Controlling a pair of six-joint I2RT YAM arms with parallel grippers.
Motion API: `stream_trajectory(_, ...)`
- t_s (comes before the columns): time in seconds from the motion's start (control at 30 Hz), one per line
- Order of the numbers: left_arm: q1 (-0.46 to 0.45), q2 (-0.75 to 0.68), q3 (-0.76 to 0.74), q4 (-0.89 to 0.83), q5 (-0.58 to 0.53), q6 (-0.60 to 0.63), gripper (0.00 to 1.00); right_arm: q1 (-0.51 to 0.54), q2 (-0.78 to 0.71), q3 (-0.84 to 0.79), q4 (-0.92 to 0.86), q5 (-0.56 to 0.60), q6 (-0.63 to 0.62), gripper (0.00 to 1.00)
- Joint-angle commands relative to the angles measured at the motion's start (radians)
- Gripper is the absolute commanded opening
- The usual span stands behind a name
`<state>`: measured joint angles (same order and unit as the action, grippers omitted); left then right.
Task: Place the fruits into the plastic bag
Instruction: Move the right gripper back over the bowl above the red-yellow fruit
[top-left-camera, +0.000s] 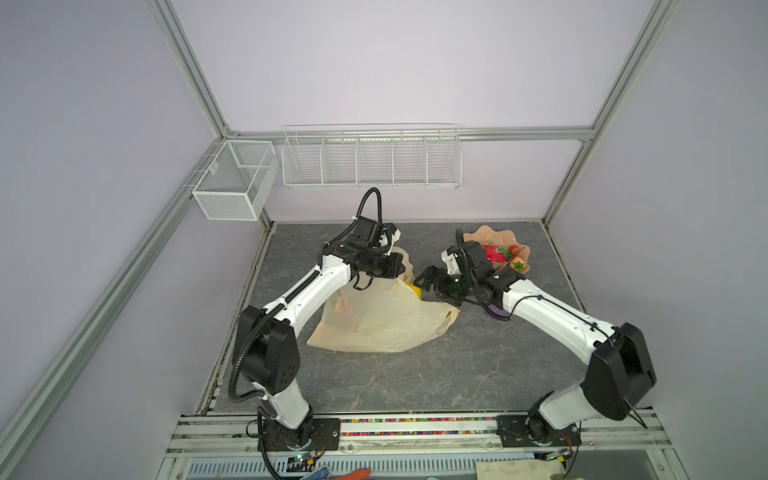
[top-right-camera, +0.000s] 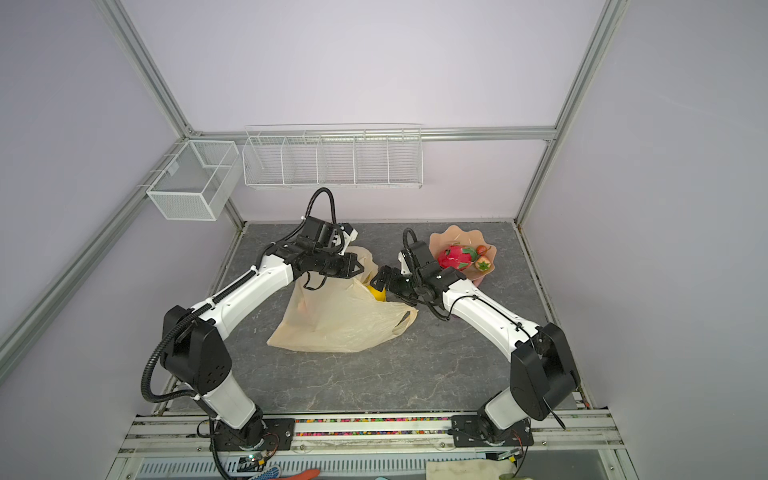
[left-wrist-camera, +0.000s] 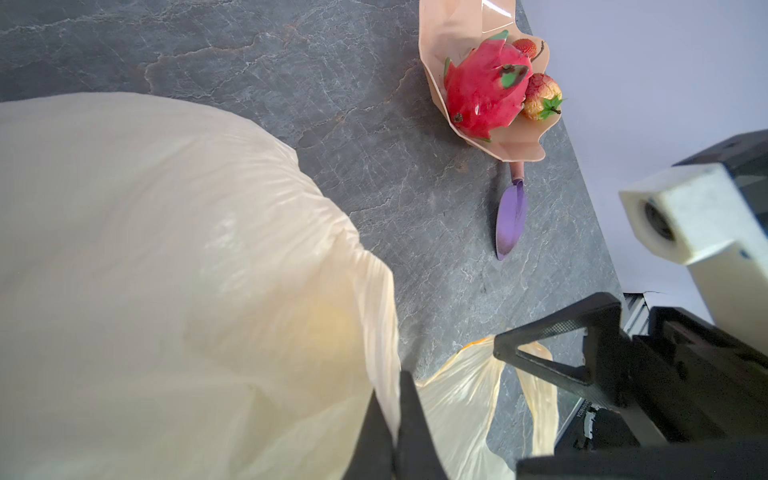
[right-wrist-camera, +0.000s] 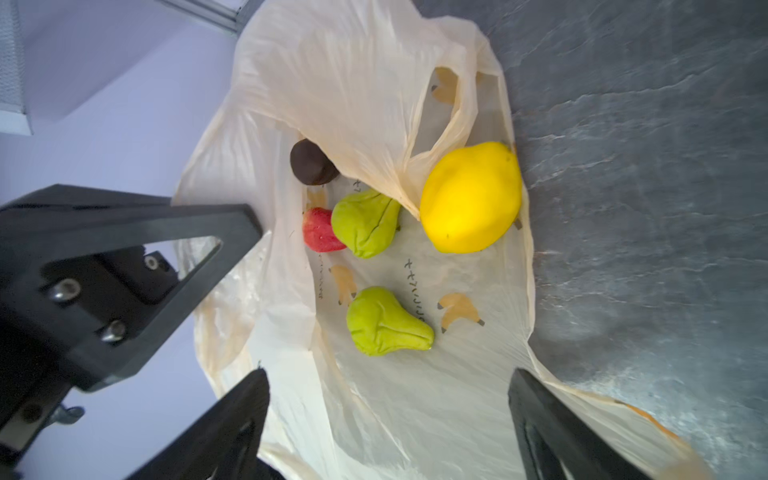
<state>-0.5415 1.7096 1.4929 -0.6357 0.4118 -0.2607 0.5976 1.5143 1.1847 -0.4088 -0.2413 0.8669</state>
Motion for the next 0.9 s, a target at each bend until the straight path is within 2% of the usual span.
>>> stream_trajectory(0.0, 0.002, 0.001, -0.002, 0.017, 0.007, -0.005, 0.00, -0.009, -0.058, -0.022, -0.070, 0.114, -0.016, 0.92)
stream_trajectory(0.27, -0.005, -0.006, -0.015, 0.025, 0.010, -0.005, 0.00, -0.078, -0.146, 0.022, -0.271, 0.294, -0.101, 0.90)
stream_trajectory(0.33, -0.008, -0.009, -0.017, 0.026, 0.012, -0.004, 0.00, -0.118, -0.167, 0.045, -0.356, 0.358, -0.125, 0.89)
stream_trajectory(0.47, -0.009, -0.014, -0.022, 0.028, 0.011, -0.005, 0.00, -0.238, -0.218, 0.041, -0.433, 0.394, -0.174, 0.89)
stream_trajectory(0.67, -0.009, -0.020, -0.027, 0.027, 0.007, 0.000, 0.00, -0.384, -0.257, 0.056, -0.496, 0.414, -0.329, 0.89)
stream_trajectory(0.87, -0.009, -0.014, -0.016, 0.021, 0.007, 0.003, 0.00, -0.471, -0.180, 0.094, -0.521, 0.464, -0.550, 0.91)
